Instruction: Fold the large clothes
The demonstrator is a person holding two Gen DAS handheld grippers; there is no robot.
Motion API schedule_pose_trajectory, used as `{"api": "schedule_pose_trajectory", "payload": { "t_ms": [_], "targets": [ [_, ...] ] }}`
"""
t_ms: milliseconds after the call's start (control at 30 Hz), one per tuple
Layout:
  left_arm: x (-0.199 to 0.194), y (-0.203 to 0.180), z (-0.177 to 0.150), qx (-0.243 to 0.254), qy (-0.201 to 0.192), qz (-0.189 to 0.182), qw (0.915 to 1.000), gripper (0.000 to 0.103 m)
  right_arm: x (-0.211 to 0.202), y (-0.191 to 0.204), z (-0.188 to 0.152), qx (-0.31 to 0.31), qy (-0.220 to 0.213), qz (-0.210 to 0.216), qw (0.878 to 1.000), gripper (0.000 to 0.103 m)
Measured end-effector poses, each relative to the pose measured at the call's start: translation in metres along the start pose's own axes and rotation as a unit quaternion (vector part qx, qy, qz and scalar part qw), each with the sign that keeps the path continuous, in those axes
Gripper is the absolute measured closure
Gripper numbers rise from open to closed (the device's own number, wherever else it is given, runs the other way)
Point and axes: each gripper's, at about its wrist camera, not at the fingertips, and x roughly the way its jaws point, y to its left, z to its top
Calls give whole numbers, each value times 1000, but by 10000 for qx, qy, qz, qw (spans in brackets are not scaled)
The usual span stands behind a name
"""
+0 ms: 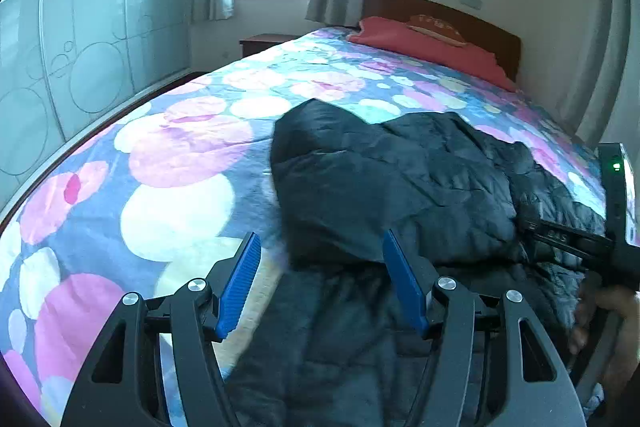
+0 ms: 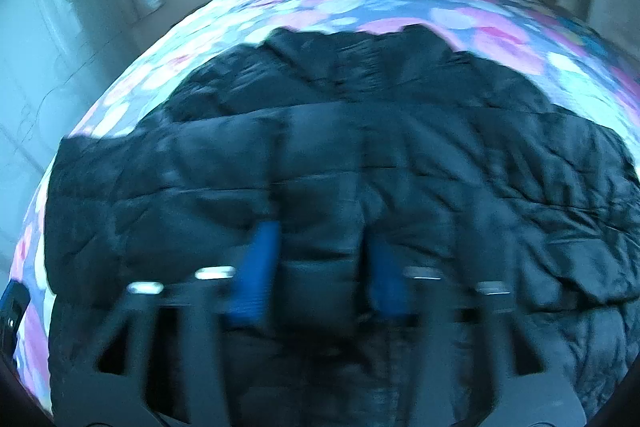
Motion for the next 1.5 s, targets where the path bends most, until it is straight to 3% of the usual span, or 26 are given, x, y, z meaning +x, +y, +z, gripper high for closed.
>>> {"api": "schedule_pose_trajectory", "payload": {
  "t_ms": [33, 67, 200, 433, 533, 667, 733, 833, 1000, 1100, 1267, 1400, 1500],
  "targets": [
    [1, 2, 1, -7, -6, 2, 10000, 40, -5, 0, 2, -28, -88, 62, 9999, 89],
    [2, 3, 3, -8, -18, 2, 10000, 40, -8, -1, 3, -36, -149, 78, 9999, 91],
    [5, 0, 9, 6, -50, -33, 10000, 40, -35, -17, 10, 40, -530, -72, 9986, 93],
    [19, -17, 20, 97, 2, -207, 9997, 40, -70, -93, 23, 287, -938, -940, 9907, 93],
    [27, -32, 25, 214, 58, -319, 9992, 40, -73, -129, 19, 413, -878, -1170, 9884, 93],
    [40, -51, 28, 402, 127, -367, 9984, 40, -49, -165, 5, 530, -473, -1322, 9887, 93],
    [51, -61, 29, 497, 211, -363, 9979, 40, -32, -177, -3, 616, -150, -1199, 9908, 86],
    [66, -71, 32, 616, 316, -330, 9971, 40, -38, -177, -4, 682, -181, -1269, 9894, 77],
    [88, -85, 51, 710, 268, -240, 9968, 40, -65, -156, 19, 648, -907, -1260, 9857, 62],
    [111, -92, 64, 780, 280, -16, 9966, 40, -44, -146, 32, 535, -802, -929, 9910, 62],
    [151, -93, 61, 963, 701, 301, 9924, 37, 18, -149, 26, 438, -210, -960, 9942, 62],
    [167, -89, 54, 896, 960, 204, 9911, 35, 11, -143, 28, 396, -191, -1065, 9933, 62],
    [141, -88, 61, 852, 659, 504, 9929, 37, -11, -135, 34, 399, -435, -1079, 9924, 63]
  ]
}}
